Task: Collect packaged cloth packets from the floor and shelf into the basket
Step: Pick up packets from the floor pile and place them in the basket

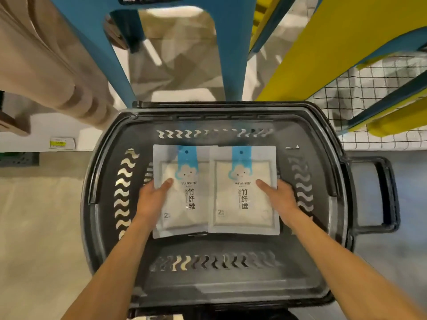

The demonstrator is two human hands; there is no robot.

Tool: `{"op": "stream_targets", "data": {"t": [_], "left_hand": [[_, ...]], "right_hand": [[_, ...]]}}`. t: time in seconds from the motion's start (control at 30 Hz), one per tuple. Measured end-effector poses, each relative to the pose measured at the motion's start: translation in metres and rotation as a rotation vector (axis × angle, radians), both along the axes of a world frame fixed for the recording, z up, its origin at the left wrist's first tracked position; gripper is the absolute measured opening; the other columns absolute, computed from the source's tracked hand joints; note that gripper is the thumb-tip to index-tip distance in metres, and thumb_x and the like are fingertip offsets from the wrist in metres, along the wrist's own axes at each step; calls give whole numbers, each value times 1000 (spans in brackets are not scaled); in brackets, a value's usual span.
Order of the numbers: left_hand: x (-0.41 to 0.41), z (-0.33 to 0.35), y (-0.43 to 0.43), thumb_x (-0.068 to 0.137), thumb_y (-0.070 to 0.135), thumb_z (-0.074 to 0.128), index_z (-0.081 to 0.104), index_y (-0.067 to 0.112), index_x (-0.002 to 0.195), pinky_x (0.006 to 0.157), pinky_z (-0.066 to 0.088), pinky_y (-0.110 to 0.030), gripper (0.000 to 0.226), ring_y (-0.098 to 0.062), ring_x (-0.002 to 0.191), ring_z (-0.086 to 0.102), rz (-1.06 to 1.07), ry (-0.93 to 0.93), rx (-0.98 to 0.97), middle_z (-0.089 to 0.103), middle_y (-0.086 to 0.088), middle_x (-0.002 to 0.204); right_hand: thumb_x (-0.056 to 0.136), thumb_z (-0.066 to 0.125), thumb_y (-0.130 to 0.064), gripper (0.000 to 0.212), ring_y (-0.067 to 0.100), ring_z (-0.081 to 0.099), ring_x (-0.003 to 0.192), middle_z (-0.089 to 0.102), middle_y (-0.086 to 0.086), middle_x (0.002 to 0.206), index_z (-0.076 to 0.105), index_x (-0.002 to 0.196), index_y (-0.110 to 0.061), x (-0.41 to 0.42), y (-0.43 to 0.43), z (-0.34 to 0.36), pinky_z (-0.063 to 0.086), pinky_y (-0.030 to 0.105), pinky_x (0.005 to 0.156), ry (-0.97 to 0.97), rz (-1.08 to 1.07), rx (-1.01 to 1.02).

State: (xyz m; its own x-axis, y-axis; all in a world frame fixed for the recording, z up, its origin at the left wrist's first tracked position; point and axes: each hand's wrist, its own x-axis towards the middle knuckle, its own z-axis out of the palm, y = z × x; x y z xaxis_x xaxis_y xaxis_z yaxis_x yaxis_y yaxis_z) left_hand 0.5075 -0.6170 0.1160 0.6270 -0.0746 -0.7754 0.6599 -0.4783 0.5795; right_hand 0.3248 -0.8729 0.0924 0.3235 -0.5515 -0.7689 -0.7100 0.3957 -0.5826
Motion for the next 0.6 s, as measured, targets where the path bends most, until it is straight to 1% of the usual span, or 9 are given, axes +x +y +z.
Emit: {"op": "stream_targets", "data": {"t": [0.07,0.13,0.17,0.27,0.3,0.4,0.43,0.5,0.6], "left_hand": [[5,-12,0,97,26,65,65,20,98,58,54,-26,6,-17,78,71,-8,-28,49,73,-1,89],[8,-21,1,96,27,67,65,18,100,57,51,-25,10,-16,77,69,12,-42,100,71,-1,89],[9,-25,3,95,27,68,65,17,103,58,50,-25,13,-16,78,68,13,-57,135,71,-2,91],[9,-36,8,95,29,67,67,14,110,59,44,-21,20,-12,76,63,-55,-151,246,69,-2,98],[9,-38,9,96,29,67,67,14,112,60,43,-21,22,-13,77,61,-72,-173,266,67,-2,99],[9,-46,8,95,31,68,64,14,111,75,45,-32,24,-22,92,60,-84,-177,303,65,-6,106],[9,-48,9,95,31,68,63,14,110,77,45,-34,24,-23,94,59,-87,-172,315,65,-8,107],[8,-50,8,94,32,68,61,13,110,80,46,-35,26,-25,97,59,-99,-177,334,64,-9,110],[7,-44,4,94,33,68,60,10,122,86,44,-35,37,-26,104,58,-131,-190,366,62,-9,114]], "right_hand": [[90,73,-23,15,12,70,85,74,1,101,69,103,-18,6,-5,-16,57,27,71,23,42,-81],[87,76,-30,26,18,69,92,73,2,104,69,107,-14,10,-9,-30,57,36,82,69,74,-165],[86,77,-32,31,20,68,93,72,2,103,68,108,-12,11,-10,-34,56,37,84,95,85,-201],[85,77,-35,36,22,66,92,71,4,102,66,106,-7,12,-7,-40,53,34,82,146,95,-257],[85,77,-35,37,23,66,92,70,6,101,65,105,-6,12,-6,-42,52,34,82,160,96,-271],[84,76,-40,42,25,65,89,70,8,97,64,101,-3,12,-5,-46,50,33,78,211,124,-331],[85,76,-40,43,24,64,88,69,7,98,64,102,-3,12,-5,-48,50,33,78,220,127,-332],[86,75,-40,42,21,62,89,68,5,99,63,105,-4,12,-4,-50,49,32,78,225,131,-315],[88,70,-43,45,24,65,95,68,6,103,60,111,-6,11,-3,-45,52,35,81,240,145,-327]]}}
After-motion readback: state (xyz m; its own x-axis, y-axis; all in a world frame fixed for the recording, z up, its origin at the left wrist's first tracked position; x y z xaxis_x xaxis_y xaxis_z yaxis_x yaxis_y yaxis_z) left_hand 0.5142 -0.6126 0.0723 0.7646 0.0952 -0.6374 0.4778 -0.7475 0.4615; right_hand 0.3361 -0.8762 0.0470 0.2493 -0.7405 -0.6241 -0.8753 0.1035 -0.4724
